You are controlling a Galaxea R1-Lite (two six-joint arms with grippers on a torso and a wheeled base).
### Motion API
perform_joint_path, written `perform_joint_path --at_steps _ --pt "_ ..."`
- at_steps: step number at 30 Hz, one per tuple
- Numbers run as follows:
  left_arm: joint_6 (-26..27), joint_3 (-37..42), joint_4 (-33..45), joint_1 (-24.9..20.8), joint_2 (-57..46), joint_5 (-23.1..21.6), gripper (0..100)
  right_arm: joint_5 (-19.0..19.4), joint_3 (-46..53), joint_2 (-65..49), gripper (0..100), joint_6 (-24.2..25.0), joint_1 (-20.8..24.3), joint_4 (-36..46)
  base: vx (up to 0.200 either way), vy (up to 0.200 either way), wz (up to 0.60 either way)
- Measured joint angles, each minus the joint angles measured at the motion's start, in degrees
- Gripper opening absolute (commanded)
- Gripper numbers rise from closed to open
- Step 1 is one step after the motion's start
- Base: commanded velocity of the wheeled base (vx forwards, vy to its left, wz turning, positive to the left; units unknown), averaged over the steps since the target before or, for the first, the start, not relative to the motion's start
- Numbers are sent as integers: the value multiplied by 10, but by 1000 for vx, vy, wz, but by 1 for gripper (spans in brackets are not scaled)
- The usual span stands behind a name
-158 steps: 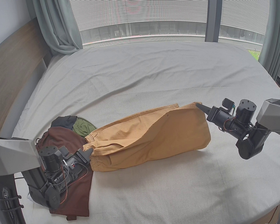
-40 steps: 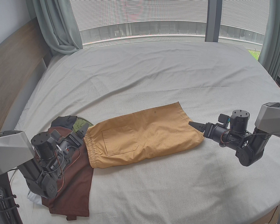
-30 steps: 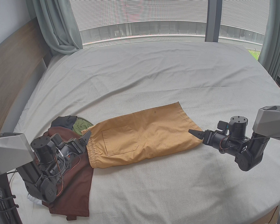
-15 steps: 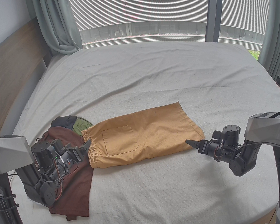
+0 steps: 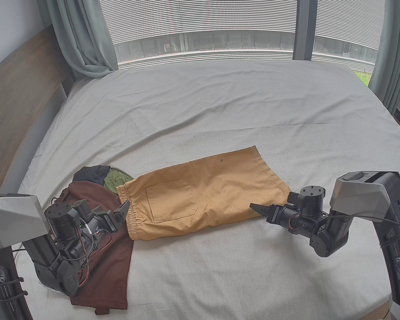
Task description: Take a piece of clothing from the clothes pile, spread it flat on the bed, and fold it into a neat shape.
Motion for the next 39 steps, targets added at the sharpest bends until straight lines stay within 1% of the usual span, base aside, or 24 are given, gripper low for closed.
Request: perform_joint_path --at_steps 2,6,12,16,28,29,39 --pt "0 0 0 0 0 0 100 0 -14 3 100 13 8 3 0 0 0" --pt "-1 -1 0 0 2 0 100 1 -37 10 100 21 16 11 0 0 0" --pt "-1 -2 0 -1 6 0 100 0 -65 23 100 22 22 15 0 0 0" --pt "-2 -3 0 0 10 -1 100 -20 -90 34 100 21 26 14 0 0 0" --pt "-7 -4 0 0 14 -1 100 -26 -103 47 100 21 27 10 0 0 0" --pt "-7 -4 0 0 14 -1 100 -26 -103 47 0 21 27 10 0 0 0" --pt "-8 -4 0 0 14 -2 100 -27 -101 49 0 23 27 14 0 0 0"
